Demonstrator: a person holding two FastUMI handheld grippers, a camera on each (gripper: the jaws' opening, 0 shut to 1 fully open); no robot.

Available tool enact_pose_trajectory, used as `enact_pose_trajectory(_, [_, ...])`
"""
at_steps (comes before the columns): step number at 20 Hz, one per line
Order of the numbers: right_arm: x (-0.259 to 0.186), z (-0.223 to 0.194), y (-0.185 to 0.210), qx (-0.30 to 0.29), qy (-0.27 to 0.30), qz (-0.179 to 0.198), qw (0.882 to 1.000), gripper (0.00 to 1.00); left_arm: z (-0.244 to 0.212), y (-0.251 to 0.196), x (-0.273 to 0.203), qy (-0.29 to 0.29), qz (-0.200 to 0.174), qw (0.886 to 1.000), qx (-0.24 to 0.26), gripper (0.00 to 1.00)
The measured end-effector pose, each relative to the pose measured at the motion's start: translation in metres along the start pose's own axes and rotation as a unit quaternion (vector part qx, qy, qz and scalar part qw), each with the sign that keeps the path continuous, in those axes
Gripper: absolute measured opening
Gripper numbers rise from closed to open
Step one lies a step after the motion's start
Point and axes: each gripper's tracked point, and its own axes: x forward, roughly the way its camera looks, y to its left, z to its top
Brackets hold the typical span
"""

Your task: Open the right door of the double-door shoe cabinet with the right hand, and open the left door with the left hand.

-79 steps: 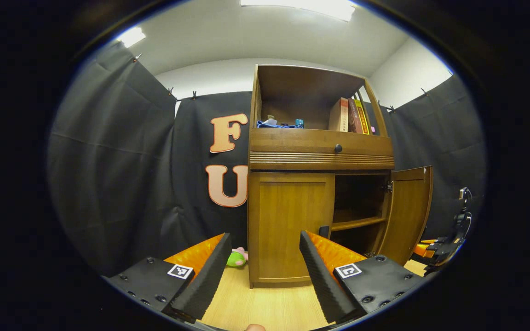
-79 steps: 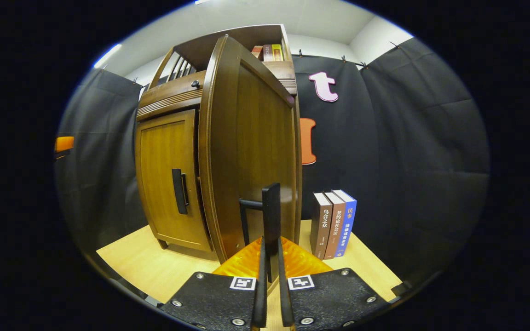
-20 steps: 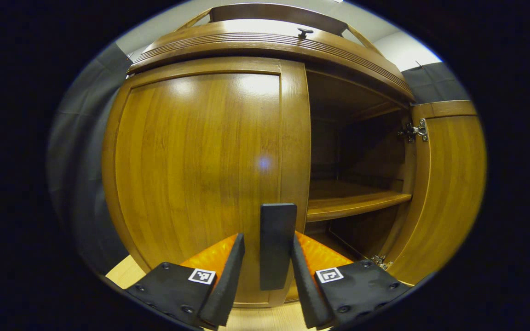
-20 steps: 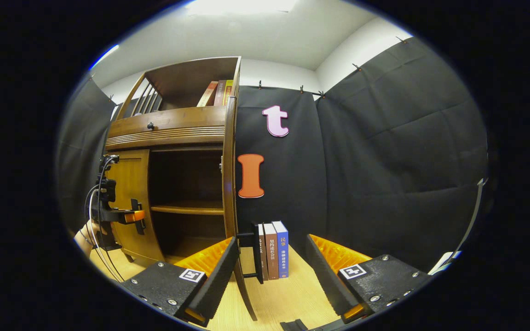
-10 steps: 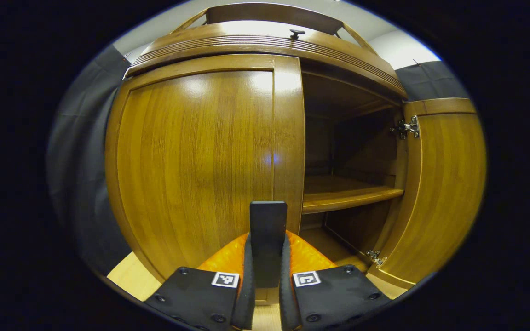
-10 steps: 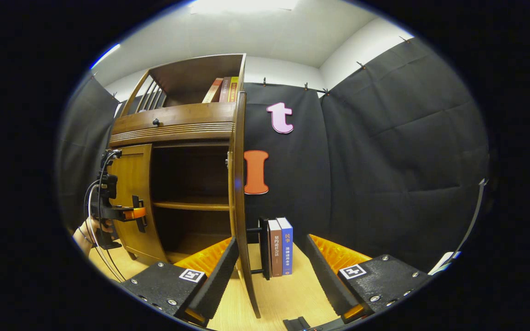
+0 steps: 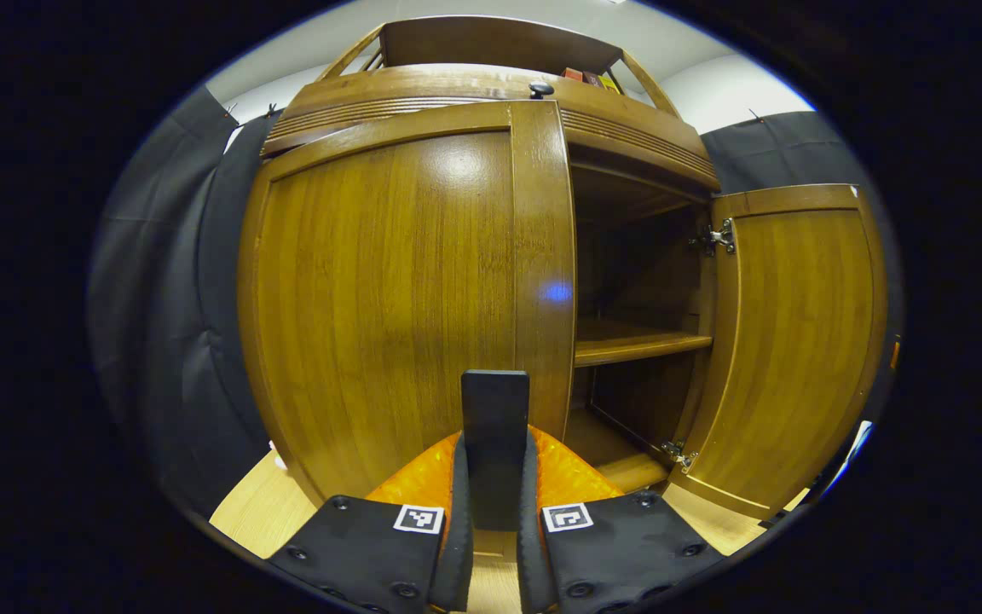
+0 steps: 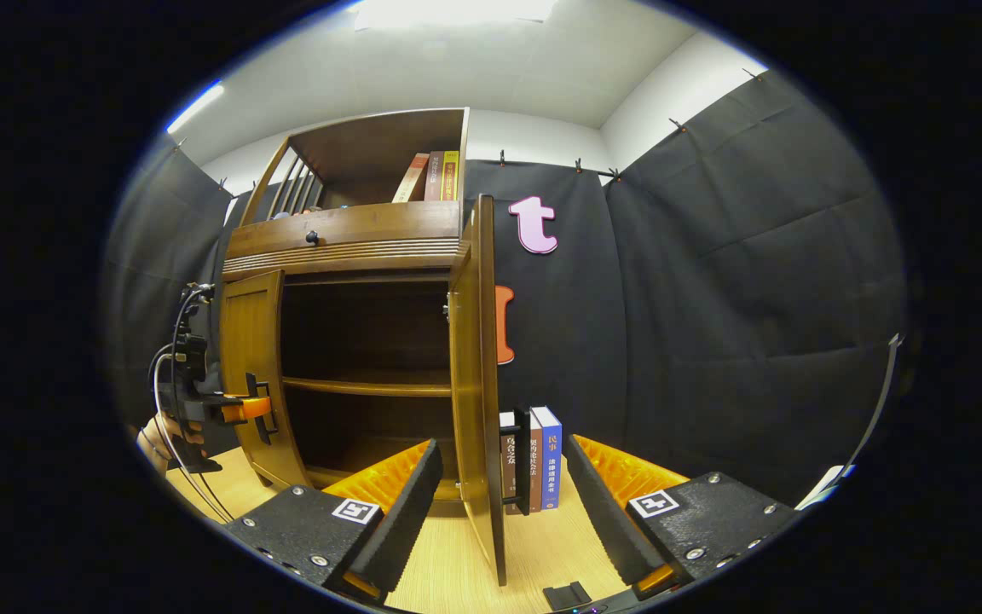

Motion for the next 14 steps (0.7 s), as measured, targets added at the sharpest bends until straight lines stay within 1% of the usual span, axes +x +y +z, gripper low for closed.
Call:
enact_pose_trajectory(1, [-0.002, 0.002, 0.003, 0.0, -0.001, 0.003, 1.0, 0.91, 0.0, 0.002, -0.008, -0.001, -0.002, 1.0, 0.0, 0.28])
enact_pose_trajectory(4, [-0.013, 0.007, 0.012, 0.003, -0.005, 0.015, 1.0, 0.91, -0.001, 0.01, -0.032, -0.001, -0.007, 1.0, -0.002, 0.27])
enact_pose_trajectory(5, [-0.015, 0.009, 0.017, 0.002, -0.007, 0.019, 1.0, 0.91, -0.001, 0.014, -0.04, 0.0, -0.008, 1.0, -0.002, 0.29])
enact_pose_trajectory(6, [-0.018, 0.011, 0.022, -0.001, -0.009, 0.024, 1.0, 1.0, -0.002, 0.017, -0.047, 0.0, -0.009, 1.0, -0.003, 0.28])
enact_pose_trajectory(10, [-0.026, 0.016, 0.045, -0.005, -0.012, 0.047, 0.999, 1.0, -0.003, 0.032, -0.072, -0.001, -0.011, 1.0, -0.012, 0.29])
enact_pose_trajectory(14, [-0.027, 0.017, 0.058, -0.006, -0.013, 0.053, 0.998, 1.0, -0.005, 0.046, -0.094, 0.002, -0.001, 1.0, -0.005, 0.28])
